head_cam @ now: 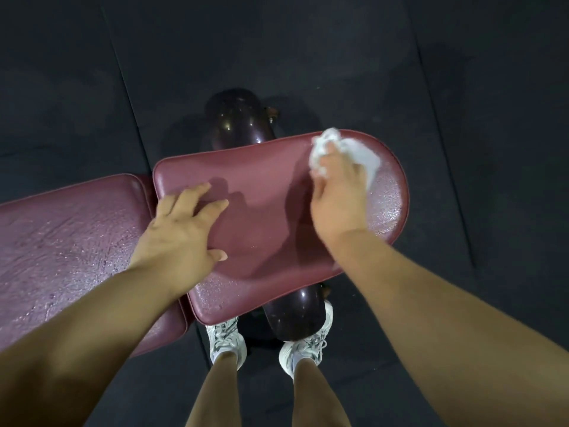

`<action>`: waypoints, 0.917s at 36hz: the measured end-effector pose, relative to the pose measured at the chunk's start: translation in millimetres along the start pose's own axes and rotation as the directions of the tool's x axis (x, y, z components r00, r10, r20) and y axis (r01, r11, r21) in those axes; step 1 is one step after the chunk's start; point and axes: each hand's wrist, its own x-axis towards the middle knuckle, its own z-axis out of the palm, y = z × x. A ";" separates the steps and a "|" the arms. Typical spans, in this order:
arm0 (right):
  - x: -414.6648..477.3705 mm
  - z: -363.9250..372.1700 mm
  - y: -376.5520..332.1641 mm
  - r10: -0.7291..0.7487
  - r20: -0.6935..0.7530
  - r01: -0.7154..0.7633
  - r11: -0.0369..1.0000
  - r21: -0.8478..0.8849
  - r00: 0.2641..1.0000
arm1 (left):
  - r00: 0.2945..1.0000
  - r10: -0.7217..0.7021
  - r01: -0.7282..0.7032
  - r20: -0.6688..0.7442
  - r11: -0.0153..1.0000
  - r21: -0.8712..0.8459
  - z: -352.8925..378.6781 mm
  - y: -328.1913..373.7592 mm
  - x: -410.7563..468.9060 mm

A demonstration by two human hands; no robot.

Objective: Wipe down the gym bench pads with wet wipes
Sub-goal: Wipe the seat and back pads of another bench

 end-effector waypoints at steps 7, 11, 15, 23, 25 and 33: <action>-33.2 7.6 -2.3 -0.623 0.426 0.633 0.762 0.137 0.656 | 0.994 -0.090 0.090 0.058 0.996 0.013 -3.6 -27.8 -6.1; 18.9 -20.6 14.4 -0.378 0.201 0.380 0.925 0.033 0.904 | 0.993 -0.091 0.093 0.081 0.996 -0.016 -0.6 -26.5 -3.9; 30.0 -15.5 24.3 -0.010 -0.031 0.002 0.973 -0.229 0.999 | 0.992 -0.087 0.091 0.086 0.995 -0.033 1.5 -24.8 -1.4; -10.4 43.0 -60.2 -0.356 0.202 0.369 0.929 -0.030 0.912 | 0.994 -0.051 0.057 0.100 0.996 -0.063 -4.2 -39.1 -6.3; -23.6 44.5 -57.0 -0.440 0.387 0.453 0.889 0.061 0.810 | 0.996 -0.062 0.066 0.066 0.996 -0.055 -4.8 -47.6 -9.2; 23.4 15.2 -36.2 -0.204 0.167 0.212 0.977 -0.034 0.965 | 0.986 -0.161 0.163 0.037 0.985 -0.062 -6.1 -83.5 -22.5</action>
